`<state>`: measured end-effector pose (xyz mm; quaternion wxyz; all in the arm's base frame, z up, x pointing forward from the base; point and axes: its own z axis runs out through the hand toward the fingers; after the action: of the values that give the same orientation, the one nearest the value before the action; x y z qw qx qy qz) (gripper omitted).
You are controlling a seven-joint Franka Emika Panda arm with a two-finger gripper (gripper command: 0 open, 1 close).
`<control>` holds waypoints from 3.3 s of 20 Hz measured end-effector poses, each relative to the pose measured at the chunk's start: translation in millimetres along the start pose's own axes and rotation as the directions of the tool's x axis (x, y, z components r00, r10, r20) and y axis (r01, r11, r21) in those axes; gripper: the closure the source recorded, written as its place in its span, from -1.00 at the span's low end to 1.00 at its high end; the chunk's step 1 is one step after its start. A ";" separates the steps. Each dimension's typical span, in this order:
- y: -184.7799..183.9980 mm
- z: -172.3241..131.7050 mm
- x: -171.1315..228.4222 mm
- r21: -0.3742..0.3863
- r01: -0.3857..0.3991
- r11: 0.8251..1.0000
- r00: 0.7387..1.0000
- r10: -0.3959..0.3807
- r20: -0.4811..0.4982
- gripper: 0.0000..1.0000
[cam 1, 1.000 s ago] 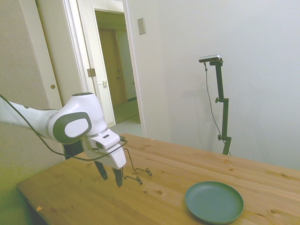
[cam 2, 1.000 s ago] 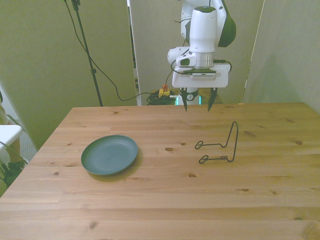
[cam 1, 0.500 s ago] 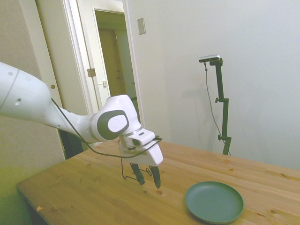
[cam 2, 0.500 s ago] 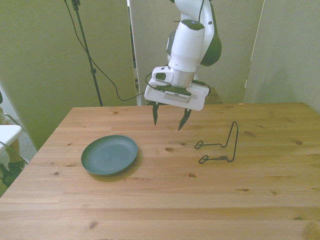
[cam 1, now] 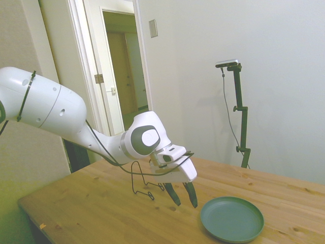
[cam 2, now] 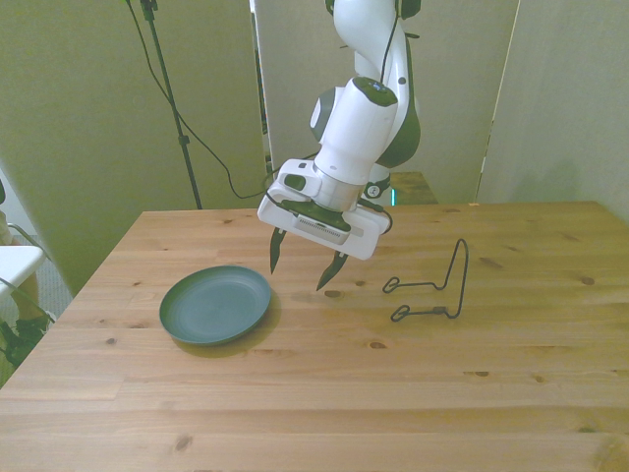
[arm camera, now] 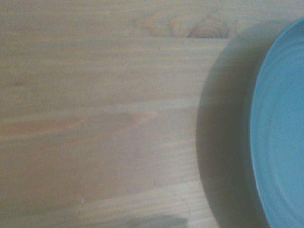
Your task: Load the plate
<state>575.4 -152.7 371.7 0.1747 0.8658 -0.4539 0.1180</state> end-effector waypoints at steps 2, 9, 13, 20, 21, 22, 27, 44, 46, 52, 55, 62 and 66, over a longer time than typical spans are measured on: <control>-7.2 4.5 5.1 -0.018 0.003 1.000 1.000 -0.003 -0.024 -1.00; -7.4 13.2 19.8 -0.066 -0.009 0.998 0.999 0.006 -0.054 -1.00; -8.5 19.2 24.8 -0.091 -0.011 0.996 0.997 0.004 -0.079 -1.00; -10.0 34.4 28.9 -0.108 -0.012 0.994 0.996 0.003 -0.088 -1.00; -9.2 35.2 29.7 -0.108 -0.014 0.994 0.996 0.004 -0.090 -1.00; -8.8 35.7 30.2 -0.109 -0.015 0.994 0.996 0.005 -0.091 -1.00; -8.0 37.5 31.1 -0.116 -0.009 0.993 0.995 -0.002 -0.098 1.00; 1.2 56.2 40.4 -0.126 -0.019 0.992 0.994 0.005 -0.106 1.00; 2.1 58.4 41.3 -0.124 -0.017 0.992 0.994 0.003 -0.111 1.00; 7.5 66.7 42.1 -0.129 -0.003 0.992 0.992 -0.013 -0.124 1.00; 8.3 67.5 43.2 -0.127 -0.003 0.992 0.992 -0.013 -0.126 1.00; 9.2 31.9 31.3 -0.030 0.018 0.999 0.997 -0.020 -0.076 1.00; 24.4 -34.8 10.0 0.099 0.045 0.994 0.998 -0.041 -0.039 1.00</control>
<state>559.3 -158.7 411.9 0.1421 0.8807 -0.4254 0.1526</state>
